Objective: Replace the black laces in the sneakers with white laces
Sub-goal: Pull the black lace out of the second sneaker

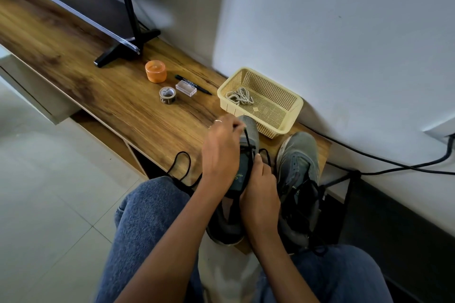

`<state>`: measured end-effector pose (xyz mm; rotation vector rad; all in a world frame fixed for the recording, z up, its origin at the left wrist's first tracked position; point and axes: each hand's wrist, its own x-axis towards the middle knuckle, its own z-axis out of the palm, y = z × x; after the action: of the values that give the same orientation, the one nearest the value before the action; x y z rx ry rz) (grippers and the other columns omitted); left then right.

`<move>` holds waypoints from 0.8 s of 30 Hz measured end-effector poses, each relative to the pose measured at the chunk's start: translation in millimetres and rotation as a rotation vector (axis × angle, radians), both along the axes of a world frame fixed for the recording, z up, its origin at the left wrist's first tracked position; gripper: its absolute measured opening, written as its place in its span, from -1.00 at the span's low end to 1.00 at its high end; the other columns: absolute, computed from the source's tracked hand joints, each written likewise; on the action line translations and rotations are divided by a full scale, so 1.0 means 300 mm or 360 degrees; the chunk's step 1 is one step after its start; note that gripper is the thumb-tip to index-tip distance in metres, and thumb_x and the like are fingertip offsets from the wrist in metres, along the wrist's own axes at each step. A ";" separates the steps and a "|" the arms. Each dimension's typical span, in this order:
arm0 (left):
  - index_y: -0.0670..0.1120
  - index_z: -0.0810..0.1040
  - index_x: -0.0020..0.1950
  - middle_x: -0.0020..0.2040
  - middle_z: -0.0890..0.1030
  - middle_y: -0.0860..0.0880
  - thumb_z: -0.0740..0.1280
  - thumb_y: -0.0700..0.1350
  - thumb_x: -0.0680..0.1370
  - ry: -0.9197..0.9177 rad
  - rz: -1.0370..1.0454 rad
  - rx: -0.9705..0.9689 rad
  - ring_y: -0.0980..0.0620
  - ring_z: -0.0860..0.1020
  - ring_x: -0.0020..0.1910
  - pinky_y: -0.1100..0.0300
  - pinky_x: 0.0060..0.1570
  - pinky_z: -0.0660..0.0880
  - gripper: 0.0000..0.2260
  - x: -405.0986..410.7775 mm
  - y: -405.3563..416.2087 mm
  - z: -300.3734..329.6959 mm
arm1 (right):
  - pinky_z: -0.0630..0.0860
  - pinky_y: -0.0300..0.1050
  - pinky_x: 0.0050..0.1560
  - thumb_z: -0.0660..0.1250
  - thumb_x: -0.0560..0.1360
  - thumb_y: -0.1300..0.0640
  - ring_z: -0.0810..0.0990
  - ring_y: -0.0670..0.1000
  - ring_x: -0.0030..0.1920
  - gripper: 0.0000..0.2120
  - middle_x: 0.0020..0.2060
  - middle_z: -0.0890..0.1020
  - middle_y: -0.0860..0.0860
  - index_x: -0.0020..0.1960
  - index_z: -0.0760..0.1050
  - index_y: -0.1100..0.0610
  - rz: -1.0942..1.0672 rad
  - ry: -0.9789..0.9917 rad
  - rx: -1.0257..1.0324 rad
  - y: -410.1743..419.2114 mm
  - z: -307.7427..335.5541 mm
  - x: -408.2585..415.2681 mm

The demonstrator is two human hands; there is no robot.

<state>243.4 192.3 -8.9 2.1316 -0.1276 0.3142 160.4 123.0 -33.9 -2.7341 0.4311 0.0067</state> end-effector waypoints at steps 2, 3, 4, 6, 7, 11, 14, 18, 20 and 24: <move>-0.10 0.53 0.07 -0.15 0.57 0.07 0.25 -0.13 0.61 0.0064 0.0358 -0.0478 0.19 0.55 -0.21 0.32 -0.22 0.50 -0.89 0.012 0.012 0.026 | 0.49 0.04 0.07 0.23 0.49 0.35 0.37 0.15 0.27 -0.32 0.37 0.31 0.14 0.53 0.00 0.23 -0.0004 -0.0010 -0.0003 0.001 -0.006 0.000; -0.10 0.51 0.06 -0.18 0.56 0.11 0.24 -0.15 0.62 0.0107 0.0575 -0.0750 0.25 0.55 -0.24 0.37 -0.23 0.49 -0.91 0.021 0.021 0.035 | 0.49 0.03 0.08 0.22 0.50 0.34 0.36 0.15 0.28 -0.33 0.38 0.30 0.12 0.53 0.01 0.22 -0.0006 -0.0015 -0.0004 0.001 -0.008 0.002; -0.08 0.49 0.05 -0.20 0.54 0.14 0.24 -0.17 0.62 0.0170 0.0770 -0.0991 0.30 0.54 -0.28 0.40 -0.22 0.47 -0.94 0.030 0.028 0.042 | 0.48 0.02 0.10 0.22 0.50 0.33 0.34 0.14 0.30 -0.34 0.39 0.29 0.11 0.52 0.01 0.21 -0.0011 -0.0017 -0.0005 0.000 -0.011 0.005; -0.06 0.46 0.04 -0.21 0.52 0.15 0.22 -0.21 0.63 0.0301 0.0911 -0.1228 0.30 0.52 -0.30 0.39 -0.21 0.47 -0.94 0.042 0.037 0.044 | 0.47 0.00 0.15 0.21 0.51 0.33 0.32 0.12 0.33 -0.35 0.41 0.27 0.10 0.52 0.03 0.20 -0.0029 -0.0008 -0.0010 -0.006 -0.016 0.012; -0.06 0.45 0.04 -0.19 0.53 0.13 0.22 -0.21 0.63 0.0357 0.0821 -0.1179 0.26 0.53 -0.28 0.38 -0.22 0.48 -0.94 0.043 0.037 0.041 | 0.46 0.00 0.17 0.21 0.51 0.33 0.31 0.12 0.35 -0.36 0.41 0.27 0.11 0.52 0.03 0.21 -0.0043 0.0000 -0.0007 -0.010 -0.018 0.013; -0.03 0.45 0.18 0.01 0.56 0.04 0.26 -0.14 0.60 0.0516 0.0191 -0.0459 0.04 0.56 0.01 0.16 -0.01 0.53 -0.83 0.026 0.020 0.015 | 0.45 -0.01 0.20 0.22 0.50 0.35 0.29 0.13 0.37 -0.34 0.41 0.29 0.13 0.53 0.03 0.23 -0.0048 0.0022 0.0014 -0.018 -0.019 0.015; 0.08 0.42 0.34 0.31 0.44 0.06 0.37 -0.05 0.50 0.0343 -0.0042 0.0278 0.00 0.33 0.34 -0.04 0.34 0.23 -0.59 0.003 0.021 -0.001 | 0.45 -0.01 0.19 0.25 0.49 0.32 0.29 0.13 0.37 -0.31 0.41 0.28 0.13 0.53 0.01 0.22 -0.0033 0.0010 0.0037 -0.017 -0.015 0.012; 0.19 0.55 0.19 0.42 0.34 0.14 0.43 0.03 0.46 0.0290 -0.0376 0.0760 0.03 0.09 0.47 -0.04 0.42 -0.11 -0.69 -0.005 0.025 -0.014 | 0.47 0.02 0.14 0.28 0.48 0.31 0.33 0.15 0.32 -0.30 0.39 0.29 0.12 0.53 0.03 0.21 -0.0030 -0.0053 0.0026 -0.015 -0.016 0.011; 0.17 0.60 0.10 0.42 0.35 0.13 0.44 0.03 0.46 0.0381 -0.0359 0.0774 0.04 0.08 0.47 -0.02 0.40 -0.17 -0.78 -0.011 0.017 -0.021 | 0.49 0.04 0.13 0.28 0.45 0.34 0.35 0.17 0.29 -0.29 0.37 0.31 0.14 0.52 0.06 0.22 -0.0020 -0.0091 0.0020 -0.015 -0.020 0.010; 0.13 0.63 0.03 0.32 0.46 0.14 0.43 0.04 0.48 0.0438 -0.0202 0.0808 0.06 0.18 0.42 -0.02 0.41 -0.14 -0.86 -0.017 -0.010 -0.018 | 0.50 0.07 0.11 0.32 0.44 0.34 0.40 0.20 0.25 -0.30 0.33 0.37 0.18 0.50 0.11 0.26 0.0002 -0.0136 0.0015 -0.013 -0.032 0.014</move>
<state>238.3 189.2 -14.4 2.6294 -0.1974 -0.1037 164.7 119.0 -43.4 -2.7134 0.4044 -0.1072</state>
